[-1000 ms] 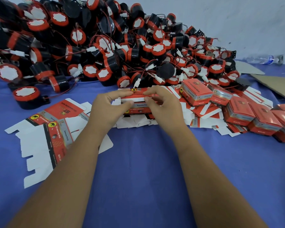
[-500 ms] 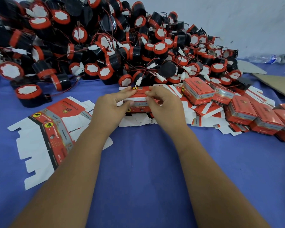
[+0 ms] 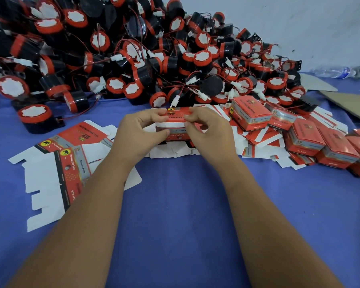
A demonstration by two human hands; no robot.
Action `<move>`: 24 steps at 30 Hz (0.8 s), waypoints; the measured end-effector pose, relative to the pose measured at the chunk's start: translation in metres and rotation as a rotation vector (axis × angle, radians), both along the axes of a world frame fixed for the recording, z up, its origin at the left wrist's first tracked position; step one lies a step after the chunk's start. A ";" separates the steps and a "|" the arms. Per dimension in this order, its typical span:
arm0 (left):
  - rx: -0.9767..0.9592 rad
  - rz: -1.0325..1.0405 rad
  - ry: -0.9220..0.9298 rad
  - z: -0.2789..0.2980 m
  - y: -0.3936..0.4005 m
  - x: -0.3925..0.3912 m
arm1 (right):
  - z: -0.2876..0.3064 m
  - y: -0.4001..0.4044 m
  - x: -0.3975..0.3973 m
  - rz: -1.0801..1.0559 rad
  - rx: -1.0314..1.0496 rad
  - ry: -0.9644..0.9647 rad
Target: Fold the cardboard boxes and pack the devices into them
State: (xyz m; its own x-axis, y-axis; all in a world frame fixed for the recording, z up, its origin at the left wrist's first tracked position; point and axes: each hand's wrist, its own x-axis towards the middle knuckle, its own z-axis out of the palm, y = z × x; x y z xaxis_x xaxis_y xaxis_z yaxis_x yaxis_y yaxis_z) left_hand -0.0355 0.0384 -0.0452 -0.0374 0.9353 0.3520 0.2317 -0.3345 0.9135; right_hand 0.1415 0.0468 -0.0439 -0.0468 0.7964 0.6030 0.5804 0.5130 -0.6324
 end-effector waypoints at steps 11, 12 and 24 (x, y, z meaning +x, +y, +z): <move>0.261 0.249 0.460 -0.004 0.005 0.004 | -0.001 0.000 -0.001 0.008 -0.012 -0.021; 0.268 0.251 0.461 -0.004 0.004 0.005 | 0.000 0.000 -0.001 0.012 -0.021 -0.026; 0.276 0.255 0.573 -0.003 -0.002 0.011 | -0.003 0.000 -0.006 0.094 -0.161 -0.008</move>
